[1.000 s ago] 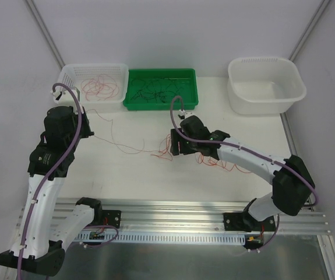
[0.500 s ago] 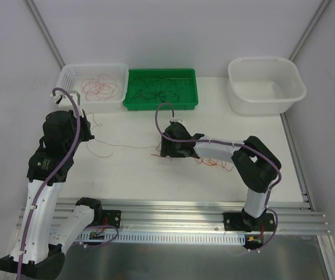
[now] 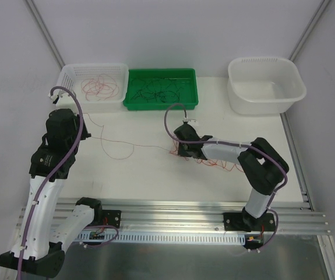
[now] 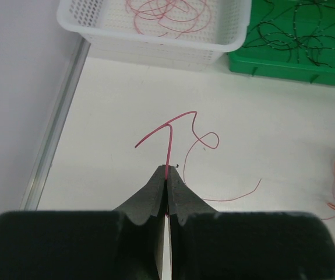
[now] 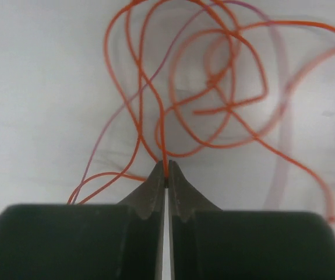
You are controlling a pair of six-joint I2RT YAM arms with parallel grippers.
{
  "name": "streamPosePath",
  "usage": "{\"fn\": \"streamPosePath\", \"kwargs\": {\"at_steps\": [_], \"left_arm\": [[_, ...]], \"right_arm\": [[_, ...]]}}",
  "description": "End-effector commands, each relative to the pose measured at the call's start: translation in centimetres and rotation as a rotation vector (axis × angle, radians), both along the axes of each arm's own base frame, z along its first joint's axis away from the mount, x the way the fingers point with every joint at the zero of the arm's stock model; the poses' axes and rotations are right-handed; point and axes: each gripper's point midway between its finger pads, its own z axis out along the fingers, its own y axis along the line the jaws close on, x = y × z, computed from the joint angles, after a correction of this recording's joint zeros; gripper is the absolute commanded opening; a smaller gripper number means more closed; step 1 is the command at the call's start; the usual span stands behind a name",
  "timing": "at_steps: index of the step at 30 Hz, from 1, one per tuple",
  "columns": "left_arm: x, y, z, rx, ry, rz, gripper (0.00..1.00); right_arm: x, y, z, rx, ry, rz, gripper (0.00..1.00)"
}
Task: Untangle the cables
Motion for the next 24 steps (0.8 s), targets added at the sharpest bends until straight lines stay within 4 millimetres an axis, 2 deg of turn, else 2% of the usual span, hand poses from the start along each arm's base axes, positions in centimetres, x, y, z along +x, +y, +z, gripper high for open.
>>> {"fn": "streamPosePath", "kwargs": {"at_steps": [1, 4, 5, 6, 7, 8, 9, 10, 11, 12, 13, 14, 15, 16, 19, 21, 22, 24], "left_arm": [[0.1, 3.3, 0.0, 0.099, 0.004, 0.163, 0.00], [-0.1, 5.2, -0.3, 0.164, 0.030, 0.264, 0.00], [0.0, 5.5, -0.6, 0.177, 0.040, 0.286, 0.00], [0.1, 5.7, -0.6, 0.187, 0.046, 0.299, 0.00], [0.0, 6.2, -0.6, 0.193, 0.049, 0.323, 0.00], [0.3, 6.2, -0.9, 0.195, 0.058, 0.329, 0.00], [0.4, 6.3, -1.0, 0.195, 0.060, 0.336, 0.00], [0.5, 6.3, -1.1, 0.190, 0.063, 0.340, 0.00], [0.7, 6.5, -1.4, 0.193, 0.073, 0.352, 0.00], [0.8, 6.7, -1.4, 0.197, 0.074, 0.363, 0.00], [0.8, 7.0, -1.4, 0.208, 0.078, 0.375, 0.00], [0.7, 7.8, -1.5, 0.230, 0.089, 0.414, 0.00], [0.6, 8.2, -1.5, 0.243, 0.097, 0.431, 0.00], [0.6, 8.7, -1.6, 0.260, 0.107, 0.447, 0.00], [0.3, 10.3, -2.0, 0.287, 0.136, 0.514, 0.00], [-0.2, 11.2, -2.3, 0.310, 0.155, 0.560, 0.00], [-0.3, 11.5, -2.3, 0.324, 0.162, 0.569, 0.00], [-0.5, 12.0, -2.3, 0.347, 0.171, 0.595, 0.00]], "right_arm": [[-0.3, -8.0, 1.6, -0.141, -0.035, -0.105, 0.01], [0.0, -13.5, 2.8, -0.189, -0.050, -0.179, 0.01], [0.1, -16.4, 3.8, -0.175, -0.064, -0.244, 0.01], [-0.1, -17.7, 4.3, -0.167, -0.063, -0.252, 0.01], [0.1, -20.4, 4.7, -0.163, -0.054, -0.320, 0.01], [-0.1, -21.8, 6.2, -0.134, -0.089, -0.347, 0.01], [-0.3, -22.5, 6.7, -0.117, -0.091, -0.345, 0.01], [-0.5, -24.5, 7.5, -0.114, -0.093, -0.394, 0.01], [-0.6, -25.2, 8.2, -0.106, -0.105, -0.409, 0.01], [-0.5, -25.5, 10.1, -0.068, -0.150, -0.415, 0.01], [-0.7, -26.9, 10.7, -0.070, -0.147, -0.447, 0.01], [-0.9, -27.4, 11.3, -0.061, -0.152, -0.458, 0.01], [-0.7, -27.6, 12.9, -0.035, -0.184, -0.466, 0.01], [-1.1, -28.6, 13.1, -0.033, -0.173, -0.498, 0.01], [-1.2, -29.9, 15.5, 0.017, -0.213, -0.553, 0.01], [-1.2, -29.9, 16.5, 0.045, -0.233, -0.552, 0.01], [-1.1, -30.5, 17.6, 0.049, -0.253, -0.573, 0.01], [-1.1, -30.8, 18.1, 0.035, -0.248, -0.571, 0.01]]}}
